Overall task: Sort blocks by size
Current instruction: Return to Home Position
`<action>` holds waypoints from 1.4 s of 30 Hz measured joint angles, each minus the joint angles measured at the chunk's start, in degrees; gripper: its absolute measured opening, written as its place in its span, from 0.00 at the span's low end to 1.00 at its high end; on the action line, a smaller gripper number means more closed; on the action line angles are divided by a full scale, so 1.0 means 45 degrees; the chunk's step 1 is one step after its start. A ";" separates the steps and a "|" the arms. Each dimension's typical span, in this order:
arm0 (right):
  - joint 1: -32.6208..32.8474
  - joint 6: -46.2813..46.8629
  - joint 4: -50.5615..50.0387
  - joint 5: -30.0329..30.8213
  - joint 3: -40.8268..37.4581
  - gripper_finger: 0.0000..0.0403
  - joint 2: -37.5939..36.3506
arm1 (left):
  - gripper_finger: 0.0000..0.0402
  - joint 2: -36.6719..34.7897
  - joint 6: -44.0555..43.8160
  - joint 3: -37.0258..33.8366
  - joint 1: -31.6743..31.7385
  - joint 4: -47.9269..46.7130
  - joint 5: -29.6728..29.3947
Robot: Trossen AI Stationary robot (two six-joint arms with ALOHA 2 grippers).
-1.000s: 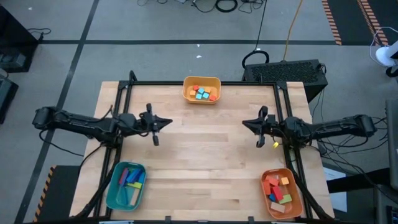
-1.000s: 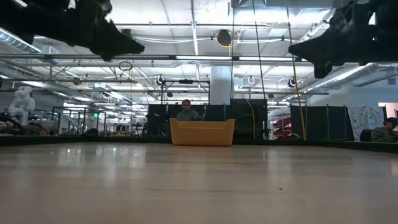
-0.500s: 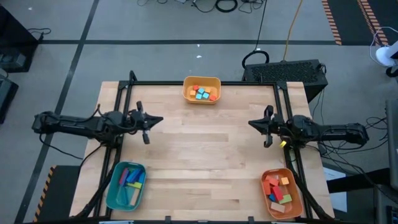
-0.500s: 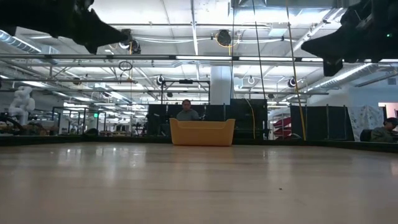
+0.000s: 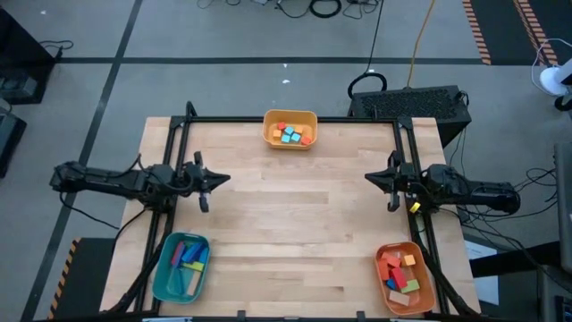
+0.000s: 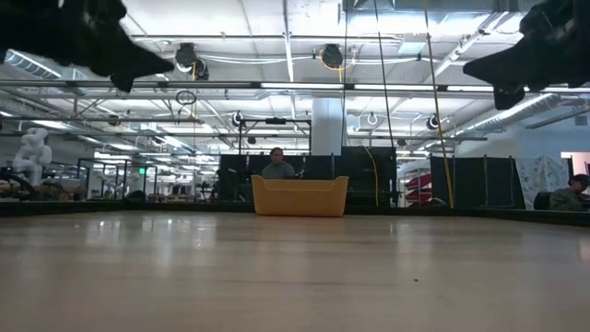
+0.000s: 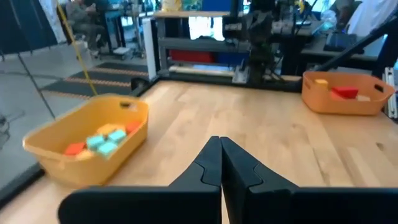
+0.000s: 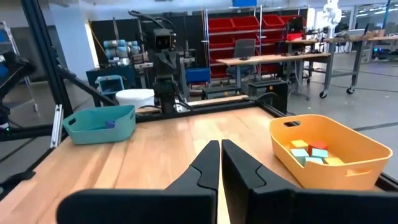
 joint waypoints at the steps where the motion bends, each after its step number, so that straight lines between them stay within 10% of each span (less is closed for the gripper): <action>1: 0.0000 0.0021 -0.0042 0.0000 -0.0001 0.00 0.0002 | 0.00 -0.0200 -0.0134 -0.0248 -0.0005 -0.0031 -0.0052; 25: 0.0001 -0.0053 -0.0068 0.0010 -0.0112 0.00 0.0024 | 0.04 -0.4418 -0.0116 -0.1715 0.0085 -0.2613 0.1240; 42: 0.0000 -0.0779 0.0133 -0.1294 -0.0126 0.00 0.0029 | 0.04 -0.5025 0.0264 -0.3069 0.0144 -0.0569 0.3133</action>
